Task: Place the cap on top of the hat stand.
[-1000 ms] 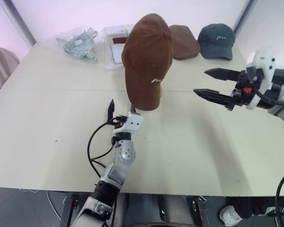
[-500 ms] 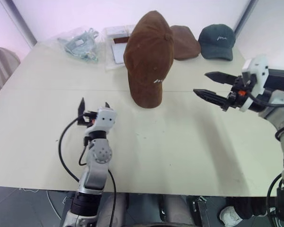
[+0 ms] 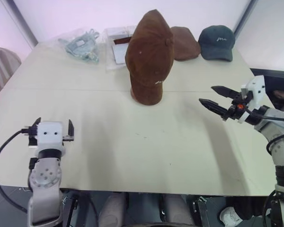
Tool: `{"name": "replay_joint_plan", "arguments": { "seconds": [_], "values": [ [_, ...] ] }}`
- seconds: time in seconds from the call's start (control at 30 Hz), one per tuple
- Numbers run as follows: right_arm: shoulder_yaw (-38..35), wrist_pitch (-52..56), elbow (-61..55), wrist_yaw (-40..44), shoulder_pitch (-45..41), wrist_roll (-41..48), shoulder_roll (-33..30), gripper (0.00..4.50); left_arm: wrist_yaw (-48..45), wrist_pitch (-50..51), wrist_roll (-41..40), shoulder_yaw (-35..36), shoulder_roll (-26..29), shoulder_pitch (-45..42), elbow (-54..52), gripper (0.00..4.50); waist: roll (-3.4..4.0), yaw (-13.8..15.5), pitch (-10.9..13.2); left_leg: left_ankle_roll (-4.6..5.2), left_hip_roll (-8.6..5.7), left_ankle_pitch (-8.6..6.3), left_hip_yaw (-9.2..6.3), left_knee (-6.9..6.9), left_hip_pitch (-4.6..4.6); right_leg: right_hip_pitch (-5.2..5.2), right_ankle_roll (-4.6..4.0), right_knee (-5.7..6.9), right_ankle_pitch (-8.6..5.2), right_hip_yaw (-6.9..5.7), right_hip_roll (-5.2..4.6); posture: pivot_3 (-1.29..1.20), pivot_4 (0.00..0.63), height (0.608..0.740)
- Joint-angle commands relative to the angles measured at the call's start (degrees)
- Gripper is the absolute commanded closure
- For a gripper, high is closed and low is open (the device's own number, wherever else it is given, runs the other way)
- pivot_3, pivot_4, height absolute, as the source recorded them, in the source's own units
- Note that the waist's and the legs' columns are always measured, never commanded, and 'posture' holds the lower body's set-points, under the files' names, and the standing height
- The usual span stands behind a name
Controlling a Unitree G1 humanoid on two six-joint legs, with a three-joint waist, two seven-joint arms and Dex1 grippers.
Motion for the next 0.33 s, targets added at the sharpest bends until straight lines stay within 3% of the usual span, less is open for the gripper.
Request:
{"name": "replay_joint_plan", "arguments": {
  "seconds": [0.03, 0.33],
  "values": [
    [-1.34, -1.96, 0.38, 1.00, -0.52, -0.18, -0.26, 0.84, -0.77, -0.37, -1.83, 2.19, 0.87, 0.73, -2.62, 0.01, 0.00, -0.02, 0.00, 0.00, 0.00, 0.00, 0.00, -0.01, 0.00, -0.01, 0.00, 0.00, 0.00, 0.00, 0.00, 0.00, 0.150, 0.740],
    [-0.60, -2.25, 1.06, 1.57, -0.85, -0.92, 0.02, 0.84, -0.92, -0.76, -2.63, 2.32, 1.63, 2.24, -3.85, 0.01, 0.00, -0.02, 0.00, 0.01, 0.00, -0.01, 0.00, -0.02, 0.00, -0.01, 0.03, 0.00, 0.02, 0.00, 0.00, 0.00, 0.150, 0.740]
  ]
}}
